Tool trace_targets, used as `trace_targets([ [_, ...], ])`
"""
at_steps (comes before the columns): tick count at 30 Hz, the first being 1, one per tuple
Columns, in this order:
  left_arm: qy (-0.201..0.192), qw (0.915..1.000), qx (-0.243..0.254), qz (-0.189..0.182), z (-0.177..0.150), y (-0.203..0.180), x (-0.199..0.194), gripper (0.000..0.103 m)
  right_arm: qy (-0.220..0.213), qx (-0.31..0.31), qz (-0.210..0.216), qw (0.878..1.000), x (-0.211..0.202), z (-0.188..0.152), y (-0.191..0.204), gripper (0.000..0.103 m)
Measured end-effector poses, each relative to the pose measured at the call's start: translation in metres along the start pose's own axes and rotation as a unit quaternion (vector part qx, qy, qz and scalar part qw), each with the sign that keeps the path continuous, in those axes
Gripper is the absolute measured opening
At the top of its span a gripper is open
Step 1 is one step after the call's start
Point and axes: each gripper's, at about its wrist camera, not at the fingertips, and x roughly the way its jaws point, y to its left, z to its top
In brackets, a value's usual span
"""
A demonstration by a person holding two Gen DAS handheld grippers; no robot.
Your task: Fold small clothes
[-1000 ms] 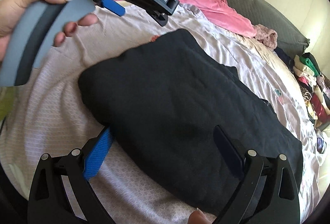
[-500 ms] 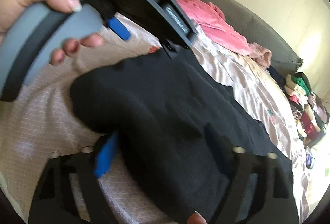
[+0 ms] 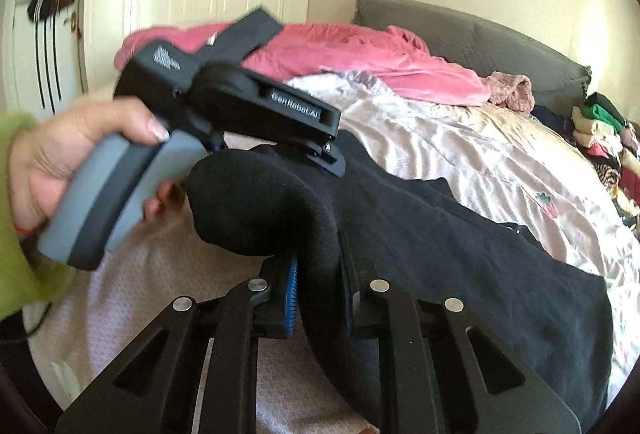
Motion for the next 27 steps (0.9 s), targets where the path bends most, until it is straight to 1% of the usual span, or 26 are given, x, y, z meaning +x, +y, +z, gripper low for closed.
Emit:
trace_targets([
  [2, 0.008, 0.9998, -0.006, -0.019, -0.002, -0.003, 0.004, 0.084, -0.01, 0.004, 0.005, 1.0, -0.006, -0.002, 0.0, 0.011],
  [3, 0.009, 0.9996, -0.007, -0.025, -0.003, -0.005, 0.005, 0.081, -0.013, 0.003, 0.006, 1.0, -0.008, -0.002, 0.0, 0.01],
  [4, 0.011, 0.9994, -0.007, -0.032, -0.004, -0.008, 0.007, 0.07, -0.017, 0.001, 0.004, 1.0, -0.011, -0.003, 0.001, 0.01],
  [5, 0.014, 0.999, -0.006, -0.041, -0.005, -0.011, 0.008, 0.064, -0.018, 0.001, 0.004, 1.0, -0.012, -0.004, 0.002, 0.009],
  [6, 0.018, 0.9986, -0.007, -0.049, -0.007, -0.014, 0.01, 0.054, -0.017, 0.005, 0.004, 1.0, -0.013, -0.005, 0.001, 0.009],
  [8, 0.017, 0.9991, 0.001, -0.04, -0.01, -0.02, 0.012, 0.044, -0.011, 0.008, 0.0, 1.0, -0.012, -0.006, 0.001, 0.009],
  [9, 0.012, 0.9994, 0.009, -0.03, -0.012, -0.024, 0.012, 0.031, -0.01, 0.009, -0.001, 1.0, -0.013, -0.006, 0.001, 0.009],
  [10, 0.009, 0.9995, 0.01, -0.028, -0.012, -0.025, 0.011, 0.021, -0.011, 0.013, -0.001, 1.0, -0.013, -0.007, 0.0, 0.009],
  [11, 0.004, 0.9996, 0.007, -0.027, -0.012, -0.026, 0.009, 0.017, -0.011, 0.02, 0.004, 1.0, -0.014, -0.007, 0.0, 0.009],
  [12, -0.001, 0.9996, 0.006, -0.029, -0.012, -0.028, 0.005, 0.015, -0.011, 0.023, 0.005, 1.0, -0.014, -0.008, -0.001, 0.009],
  [14, -0.009, 0.9994, 0.001, -0.035, -0.012, -0.032, -0.002, 0.014, -0.019, 0.032, 0.005, 0.999, -0.021, -0.008, -0.003, 0.009],
  [18, -0.029, 0.9987, 0.025, -0.033, -0.014, -0.06, -0.02, 0.014, -0.038, 0.057, -0.004, 0.998, -0.039, -0.009, -0.018, 0.008],
  [23, -0.043, 0.9975, 0.037, -0.041, -0.013, -0.108, -0.028, 0.014, -0.061, 0.114, -0.023, 0.991, -0.066, -0.016, -0.047, 0.007],
  [27, -0.048, 0.996, 0.068, -0.033, -0.016, -0.158, -0.02, 0.014, -0.07, 0.16, -0.039, 0.984, -0.088, -0.028, -0.07, 0.007],
])
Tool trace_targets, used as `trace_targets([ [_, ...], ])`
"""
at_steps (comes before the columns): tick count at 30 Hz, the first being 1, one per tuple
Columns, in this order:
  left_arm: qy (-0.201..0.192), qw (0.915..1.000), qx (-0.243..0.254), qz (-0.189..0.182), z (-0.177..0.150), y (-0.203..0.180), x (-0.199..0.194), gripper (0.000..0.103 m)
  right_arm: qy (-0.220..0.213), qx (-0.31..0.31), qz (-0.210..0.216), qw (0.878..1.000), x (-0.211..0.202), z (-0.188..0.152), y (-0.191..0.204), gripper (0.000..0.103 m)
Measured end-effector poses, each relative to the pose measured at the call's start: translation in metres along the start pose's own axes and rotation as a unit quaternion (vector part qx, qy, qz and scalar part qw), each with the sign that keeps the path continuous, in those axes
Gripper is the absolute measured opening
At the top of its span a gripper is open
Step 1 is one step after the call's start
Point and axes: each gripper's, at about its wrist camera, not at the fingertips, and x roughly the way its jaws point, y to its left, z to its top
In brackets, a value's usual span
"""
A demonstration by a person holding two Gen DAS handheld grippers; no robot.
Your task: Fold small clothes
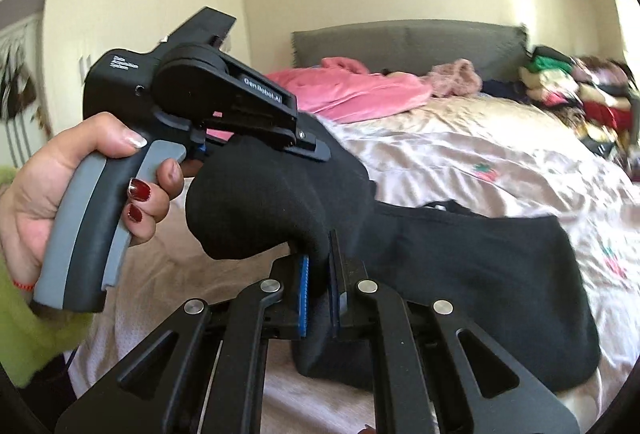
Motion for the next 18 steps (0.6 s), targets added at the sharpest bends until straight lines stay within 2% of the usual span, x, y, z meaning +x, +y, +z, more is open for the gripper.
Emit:
trace_targets([
  [8, 0.026, 0.9991, 0.031, 0.009, -0.012, -0.071, 0.046, 0.014, -0.001, 0.079, -0.034, 0.996, -0.033, -0.017, -0.046, 0.006],
  [14, 0.051, 0.9969, 0.056, 0.022, -0.025, -0.106, 0.085, 0.014, 0.02, 0.168, -0.04, 0.985, -0.045, -0.036, -0.091, 0.006],
  [18, 0.065, 0.9942, 0.075, 0.042, -0.033, -0.122, 0.109, 0.014, 0.037, 0.205, -0.044, 0.977, -0.046, -0.047, -0.104, 0.006],
])
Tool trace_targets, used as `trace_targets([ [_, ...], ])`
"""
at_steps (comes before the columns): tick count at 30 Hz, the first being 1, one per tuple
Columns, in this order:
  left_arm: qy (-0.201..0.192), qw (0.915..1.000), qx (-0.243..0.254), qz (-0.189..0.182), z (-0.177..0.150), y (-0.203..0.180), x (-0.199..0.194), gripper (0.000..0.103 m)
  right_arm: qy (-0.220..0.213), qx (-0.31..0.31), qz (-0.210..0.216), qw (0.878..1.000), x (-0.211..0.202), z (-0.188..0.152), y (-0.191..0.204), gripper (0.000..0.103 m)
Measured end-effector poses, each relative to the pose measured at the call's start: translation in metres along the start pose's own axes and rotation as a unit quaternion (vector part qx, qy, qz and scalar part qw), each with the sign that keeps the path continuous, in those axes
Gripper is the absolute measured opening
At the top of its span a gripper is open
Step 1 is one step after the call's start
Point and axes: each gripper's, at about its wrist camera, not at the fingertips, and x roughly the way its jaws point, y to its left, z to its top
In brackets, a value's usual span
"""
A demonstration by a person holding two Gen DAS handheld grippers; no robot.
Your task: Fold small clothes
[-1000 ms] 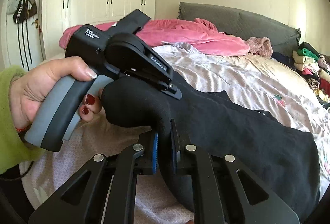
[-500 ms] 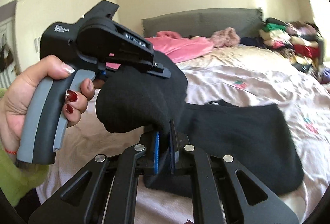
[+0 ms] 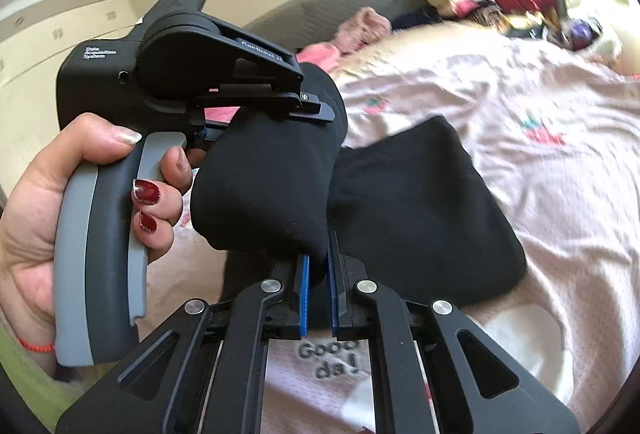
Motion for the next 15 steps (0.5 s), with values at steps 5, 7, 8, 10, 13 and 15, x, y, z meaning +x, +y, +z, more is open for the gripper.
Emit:
trace_targets([
  [5, 0.017, 0.9996, 0.01, 0.021, -0.006, -0.007, 0.025, 0.015, 0.024, 0.034, -0.008, 0.999, 0.009, -0.002, -0.013, 0.006],
  [7, 0.021, 0.9995, 0.007, 0.022, -0.008, -0.007, 0.031, 0.015, 0.033, 0.05, -0.005, 0.998, 0.011, -0.003, -0.019, 0.006],
  [8, 0.02, 0.9995, 0.007, 0.022, -0.009, -0.008, 0.032, 0.015, 0.035, 0.058, -0.002, 0.998, 0.01, -0.004, -0.021, 0.006],
  [10, 0.02, 0.9995, 0.009, 0.022, -0.01, -0.011, 0.034, 0.017, 0.037, 0.066, -0.001, 0.997, 0.008, -0.004, -0.024, 0.006],
  [13, 0.022, 0.9996, 0.008, 0.014, -0.009, -0.015, 0.037, 0.025, 0.04, 0.069, -0.004, 0.997, 0.007, -0.005, -0.025, 0.006],
  [15, 0.009, 0.9993, -0.004, -0.036, -0.008, -0.014, 0.033, 0.049, 0.046, 0.078, -0.005, 0.996, 0.007, -0.008, -0.025, 0.007],
])
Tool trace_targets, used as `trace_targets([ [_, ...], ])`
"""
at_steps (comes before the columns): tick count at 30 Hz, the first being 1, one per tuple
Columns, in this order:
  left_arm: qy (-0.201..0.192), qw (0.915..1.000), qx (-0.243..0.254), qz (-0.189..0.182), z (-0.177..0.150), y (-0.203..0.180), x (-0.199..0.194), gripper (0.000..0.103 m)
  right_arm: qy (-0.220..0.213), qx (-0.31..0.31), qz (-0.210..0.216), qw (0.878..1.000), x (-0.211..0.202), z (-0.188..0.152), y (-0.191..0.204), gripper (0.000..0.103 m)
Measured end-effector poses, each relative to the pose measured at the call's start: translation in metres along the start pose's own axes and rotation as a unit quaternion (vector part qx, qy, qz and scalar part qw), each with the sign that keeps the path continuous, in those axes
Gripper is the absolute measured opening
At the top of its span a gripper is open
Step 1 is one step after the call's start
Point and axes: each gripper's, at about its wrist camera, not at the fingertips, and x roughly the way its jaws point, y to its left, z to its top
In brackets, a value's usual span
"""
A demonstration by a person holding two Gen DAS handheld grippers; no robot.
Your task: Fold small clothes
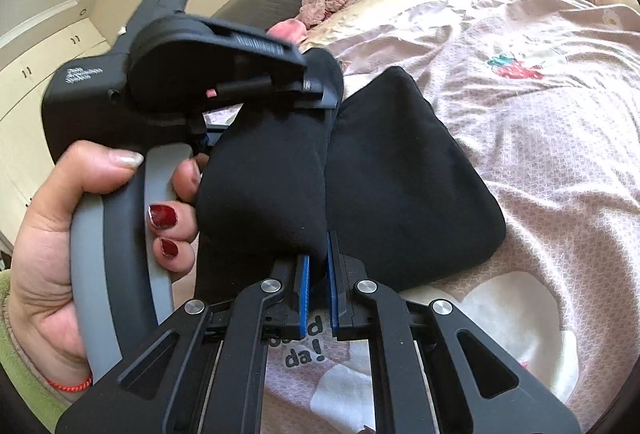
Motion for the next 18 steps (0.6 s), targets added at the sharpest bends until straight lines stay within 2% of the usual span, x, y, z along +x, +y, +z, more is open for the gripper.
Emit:
trace_targets([
  [1, -0.005, 0.9998, -0.004, -0.016, 0.0, -0.001, -0.002, 0.057, 0.002, 0.005, -0.002, 1.0, 0.001, 0.0, -0.001, 0.007],
  [5, -0.031, 0.9981, -0.009, -0.052, -0.001, 0.001, -0.023, 0.059, 0.002, 0.037, -0.002, 0.999, -0.001, 0.003, -0.013, 0.009],
  [7, -0.046, 0.9975, -0.016, -0.051, -0.001, 0.012, -0.034, 0.059, 0.001, 0.064, 0.008, 0.998, -0.003, 0.005, -0.022, 0.01],
  [8, -0.052, 0.9975, -0.015, -0.045, -0.002, 0.015, -0.038, 0.059, 0.002, 0.069, 0.012, 0.998, -0.005, 0.006, -0.024, 0.011],
  [11, -0.073, 0.9973, -0.009, 0.006, -0.008, 0.045, -0.054, 0.059, -0.006, 0.07, 0.016, 0.997, -0.011, 0.008, -0.023, 0.024],
  [13, -0.076, 0.9966, -0.015, 0.029, -0.014, 0.064, -0.058, 0.059, -0.015, 0.062, 0.015, 0.998, -0.015, 0.011, -0.021, 0.037],
  [14, -0.073, 0.9962, -0.018, 0.044, -0.019, 0.076, -0.06, 0.059, -0.018, 0.059, 0.012, 0.998, -0.017, 0.014, -0.022, 0.041],
  [18, -0.055, 0.9963, -0.01, 0.066, -0.033, 0.096, -0.053, 0.059, -0.034, 0.059, 0.008, 0.998, -0.027, 0.02, -0.023, 0.057],
])
